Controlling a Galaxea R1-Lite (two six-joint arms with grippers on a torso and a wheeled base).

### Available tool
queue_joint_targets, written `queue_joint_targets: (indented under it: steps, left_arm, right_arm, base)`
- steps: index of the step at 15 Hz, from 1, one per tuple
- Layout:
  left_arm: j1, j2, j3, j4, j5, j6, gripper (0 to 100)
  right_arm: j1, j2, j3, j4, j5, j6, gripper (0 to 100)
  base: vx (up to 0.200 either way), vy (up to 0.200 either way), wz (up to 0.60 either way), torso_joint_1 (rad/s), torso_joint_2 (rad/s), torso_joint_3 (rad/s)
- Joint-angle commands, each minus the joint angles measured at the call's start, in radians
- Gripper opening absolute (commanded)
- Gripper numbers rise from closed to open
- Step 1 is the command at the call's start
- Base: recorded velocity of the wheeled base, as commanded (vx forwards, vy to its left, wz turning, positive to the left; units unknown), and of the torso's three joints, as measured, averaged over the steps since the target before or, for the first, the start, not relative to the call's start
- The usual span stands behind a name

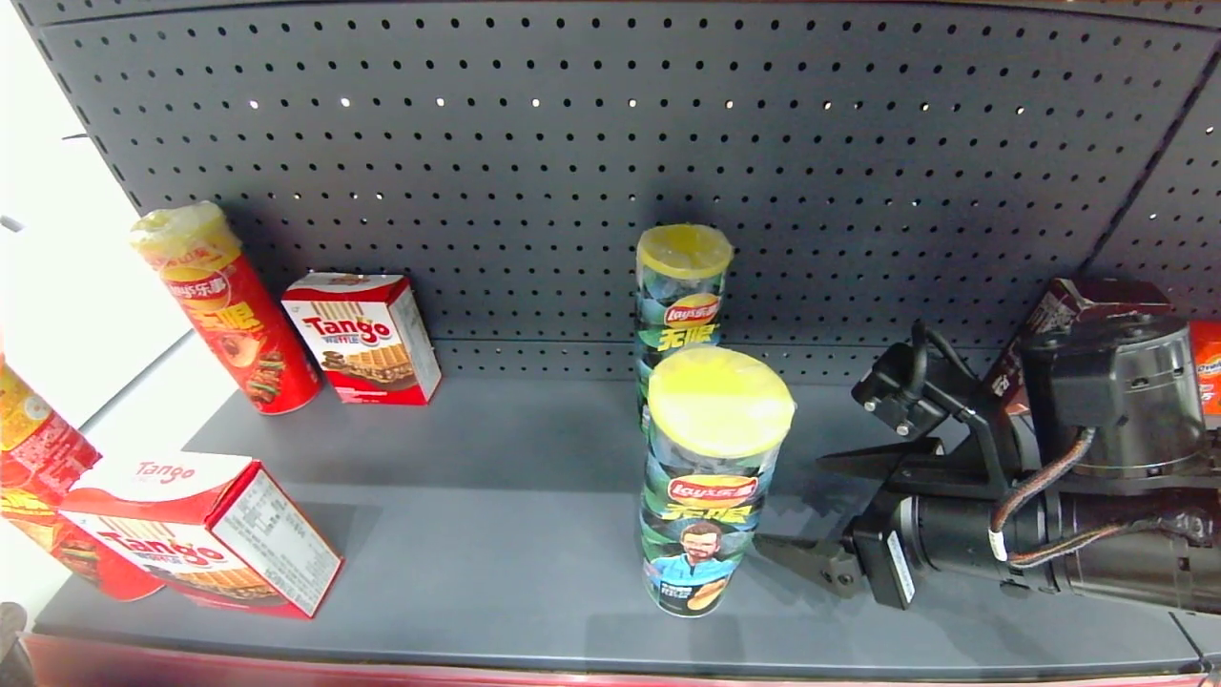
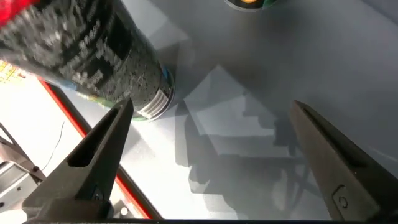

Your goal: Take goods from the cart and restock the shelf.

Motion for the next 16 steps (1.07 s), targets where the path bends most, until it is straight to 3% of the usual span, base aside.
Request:
queue_joint_targets:
  steps: [1,12,16]
  left_arm:
    - [0.0,0.002,0.0,0.0,0.0,-0.001,100]
    - [0.0,0.002,0.0,0.0,-0.001,0.001,100]
    - [0.0,0.002,0.0,0.0,0.0,0.001,100]
  right_arm:
    - [-0.001,-0.009,0.004,0.0,0.0,-0.001,100]
    - [-0.01,-0.07,0.048,0.0,-0.003,-0.002,100]
    - [-0.212,-0.311,0.062,-0.015,-0.02,0.006,100]
  base:
    - [0.0,0.0,0.0,0.0,0.0,0.0]
    - [0.0,0.0,0.0,0.0,0.0,0.0]
    - [0.0,0.0,0.0,0.0,0.0,0.0]
